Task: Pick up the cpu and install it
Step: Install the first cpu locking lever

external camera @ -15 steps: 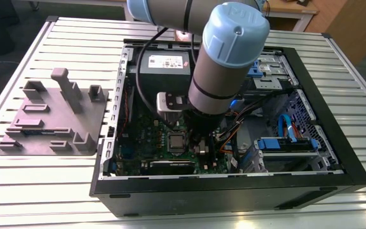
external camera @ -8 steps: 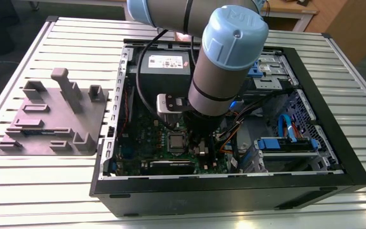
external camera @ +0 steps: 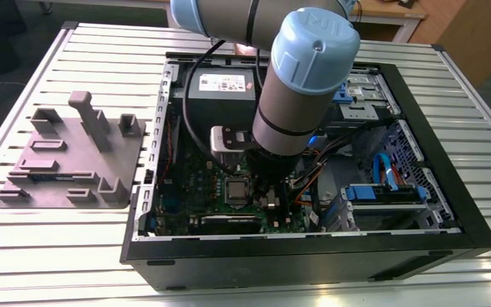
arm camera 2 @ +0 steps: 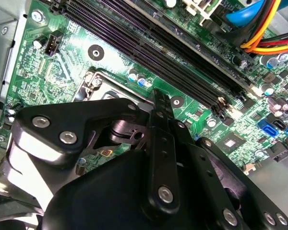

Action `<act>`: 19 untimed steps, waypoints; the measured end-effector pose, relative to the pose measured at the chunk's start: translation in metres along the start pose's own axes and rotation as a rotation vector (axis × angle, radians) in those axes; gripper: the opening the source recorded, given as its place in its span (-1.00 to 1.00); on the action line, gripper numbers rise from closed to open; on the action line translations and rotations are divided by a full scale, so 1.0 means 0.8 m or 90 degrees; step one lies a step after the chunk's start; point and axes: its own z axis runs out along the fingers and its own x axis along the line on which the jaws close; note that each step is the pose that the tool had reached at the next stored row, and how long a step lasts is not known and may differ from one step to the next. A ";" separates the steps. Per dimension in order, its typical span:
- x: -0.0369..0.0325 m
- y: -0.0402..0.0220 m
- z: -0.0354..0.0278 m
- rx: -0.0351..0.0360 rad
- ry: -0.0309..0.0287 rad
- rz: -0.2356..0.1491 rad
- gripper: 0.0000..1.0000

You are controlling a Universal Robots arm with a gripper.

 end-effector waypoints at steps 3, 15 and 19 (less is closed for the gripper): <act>0.0001 -0.0008 0.0000 0.0000 -0.0001 0.000 -0.80; 0.0004 -0.0069 0.0012 0.0001 -0.0002 0.000 -0.80; 0.0005 -0.0076 0.0016 0.0001 0.0000 0.000 -0.80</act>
